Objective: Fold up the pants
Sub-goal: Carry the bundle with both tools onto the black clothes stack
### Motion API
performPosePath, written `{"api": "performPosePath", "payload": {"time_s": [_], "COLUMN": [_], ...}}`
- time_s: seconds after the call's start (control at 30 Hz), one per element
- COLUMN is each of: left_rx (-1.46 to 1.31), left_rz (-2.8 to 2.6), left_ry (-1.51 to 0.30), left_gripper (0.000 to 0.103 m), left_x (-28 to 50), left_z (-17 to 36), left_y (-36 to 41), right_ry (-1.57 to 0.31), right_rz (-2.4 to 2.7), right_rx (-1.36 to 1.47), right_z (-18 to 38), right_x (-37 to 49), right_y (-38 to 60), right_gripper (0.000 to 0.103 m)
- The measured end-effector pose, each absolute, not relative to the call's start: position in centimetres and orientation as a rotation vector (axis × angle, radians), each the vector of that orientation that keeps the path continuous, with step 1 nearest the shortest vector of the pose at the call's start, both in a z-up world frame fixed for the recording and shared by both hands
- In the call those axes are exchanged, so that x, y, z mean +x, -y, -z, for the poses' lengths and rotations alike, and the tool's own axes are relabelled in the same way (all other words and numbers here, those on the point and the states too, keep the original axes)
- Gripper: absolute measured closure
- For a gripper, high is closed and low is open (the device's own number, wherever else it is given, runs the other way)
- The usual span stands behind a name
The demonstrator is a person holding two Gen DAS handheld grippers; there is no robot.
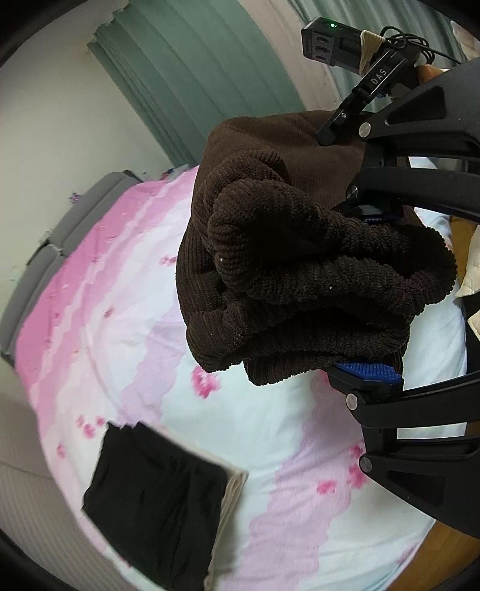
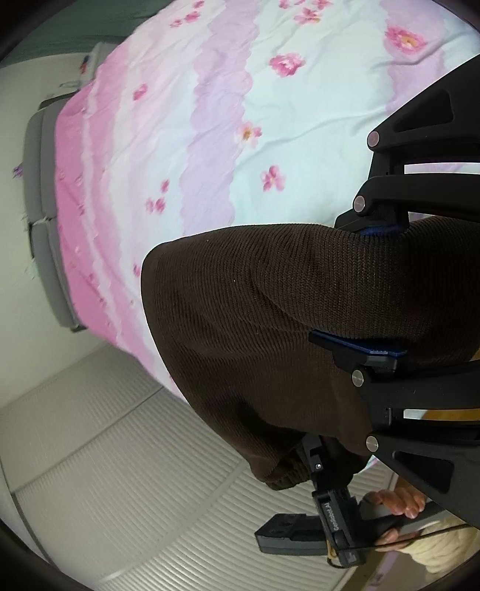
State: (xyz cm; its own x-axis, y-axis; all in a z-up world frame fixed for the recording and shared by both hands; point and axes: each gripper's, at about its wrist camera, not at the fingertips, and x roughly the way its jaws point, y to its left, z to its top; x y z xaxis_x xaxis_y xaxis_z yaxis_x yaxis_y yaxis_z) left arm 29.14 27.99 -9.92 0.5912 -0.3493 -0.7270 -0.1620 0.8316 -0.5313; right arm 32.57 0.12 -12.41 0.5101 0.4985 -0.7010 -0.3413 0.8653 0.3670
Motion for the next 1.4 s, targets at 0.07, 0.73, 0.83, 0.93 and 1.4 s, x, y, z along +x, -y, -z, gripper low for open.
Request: {"api": "performPosePath", "payload": {"time_s": [0.07, 0.73, 0.83, 0.93, 1.4], "left_rx": [-0.599, -0.603, -0.588, -0.562, -0.535], "left_rz": [0.093, 0.070, 0.090, 0.111, 0.168], "left_ry": [-0.924, -0.762, -0.786, -0.802, -0.816], "left_gripper": [0.049, 0.049, 0.049, 0.049, 0.049], "left_x": [28.3, 24.4, 25.1, 25.8, 28.8], "left_z": [9.1, 4.5, 4.2, 4.0, 3.5], "left_y": [-28.3, -37.0, -40.0, -43.8, -58.8], "right_ry": [-0.883, -0.715, -0.704, -0.713, -0.688], "right_rz": [-0.533, -0.647, -0.632, -0.606, -0.555], "right_rx": [0.173, 0.117, 0.131, 0.160, 0.194], "right_z": [11.7, 6.4, 6.3, 6.3, 6.1], "right_x": [32.1, 30.0, 29.7, 29.3, 30.5], "right_y": [-1.0, -8.1, -10.8, -13.9, -27.7], "right_gripper": [0.061, 0.061, 0.061, 0.061, 0.061]}}
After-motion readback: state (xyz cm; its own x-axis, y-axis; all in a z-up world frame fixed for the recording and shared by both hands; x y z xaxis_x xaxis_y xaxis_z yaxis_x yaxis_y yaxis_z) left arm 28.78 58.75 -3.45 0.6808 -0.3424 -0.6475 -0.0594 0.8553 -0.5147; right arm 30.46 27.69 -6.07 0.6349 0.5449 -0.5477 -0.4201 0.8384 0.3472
